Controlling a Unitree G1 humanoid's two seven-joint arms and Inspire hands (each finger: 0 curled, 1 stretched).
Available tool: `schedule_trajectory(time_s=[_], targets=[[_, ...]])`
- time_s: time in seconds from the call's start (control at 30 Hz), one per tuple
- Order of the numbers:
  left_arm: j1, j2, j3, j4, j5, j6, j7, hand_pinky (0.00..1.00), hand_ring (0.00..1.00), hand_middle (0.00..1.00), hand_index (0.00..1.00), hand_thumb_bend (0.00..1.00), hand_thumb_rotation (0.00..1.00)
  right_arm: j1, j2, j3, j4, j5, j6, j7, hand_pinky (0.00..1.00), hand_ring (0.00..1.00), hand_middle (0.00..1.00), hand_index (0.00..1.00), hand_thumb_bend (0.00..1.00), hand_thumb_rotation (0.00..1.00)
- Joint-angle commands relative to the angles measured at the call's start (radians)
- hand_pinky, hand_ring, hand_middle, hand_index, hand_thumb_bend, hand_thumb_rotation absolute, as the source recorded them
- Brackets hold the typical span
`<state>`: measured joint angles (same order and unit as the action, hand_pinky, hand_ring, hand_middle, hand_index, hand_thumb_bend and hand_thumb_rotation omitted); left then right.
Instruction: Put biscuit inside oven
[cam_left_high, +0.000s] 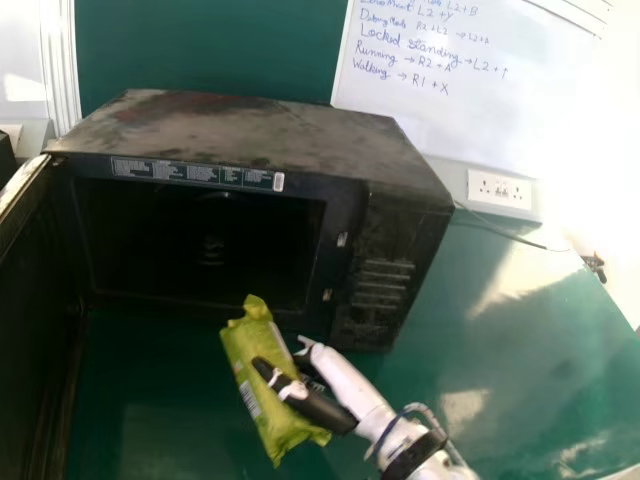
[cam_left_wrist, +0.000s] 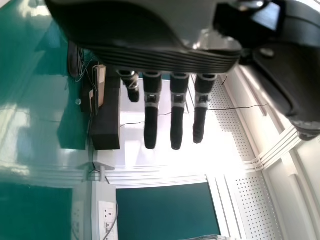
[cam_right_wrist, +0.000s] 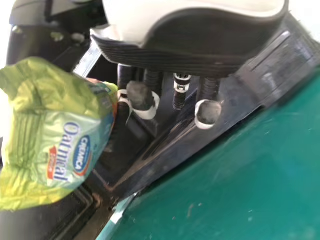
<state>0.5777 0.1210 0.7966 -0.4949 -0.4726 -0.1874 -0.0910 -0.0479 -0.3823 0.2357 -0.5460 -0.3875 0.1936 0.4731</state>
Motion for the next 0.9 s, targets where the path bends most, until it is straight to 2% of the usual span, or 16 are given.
schedule_trajectory(time_s=[0.0,0.23,0.57,0.87], targets=[[0.01,-0.003,-0.007,-0.005,0.007,0.001,-0.001,0.53,0.62,0.68,0.73,0.86,0.65,-0.039,0.014,0.024,0.004,-0.023,-0.03,-0.028,0.0,0.0,0.0,0.0,0.8,0.0],[0.01,-0.008,-0.006,0.0,0.006,-0.007,-0.009,0.52,0.6,0.66,0.72,0.85,0.64,-0.1,0.047,0.071,0.067,-0.058,-0.074,-0.063,0.0,0.0,0.0,0.0,0.79,0.0],[0.017,-0.019,-0.011,-0.018,0.009,0.005,0.0,0.49,0.6,0.66,0.73,0.84,0.69,-0.22,0.088,0.109,0.157,-0.115,-0.073,-0.075,0.0,0.0,0.0,0.0,0.79,0.0],[0.026,-0.031,-0.011,-0.032,0.013,0.008,0.003,0.46,0.58,0.67,0.74,0.83,0.67,-0.324,0.152,0.146,0.225,-0.177,-0.003,-0.073,0.0,0.0,0.0,0.0,0.79,0.0]])
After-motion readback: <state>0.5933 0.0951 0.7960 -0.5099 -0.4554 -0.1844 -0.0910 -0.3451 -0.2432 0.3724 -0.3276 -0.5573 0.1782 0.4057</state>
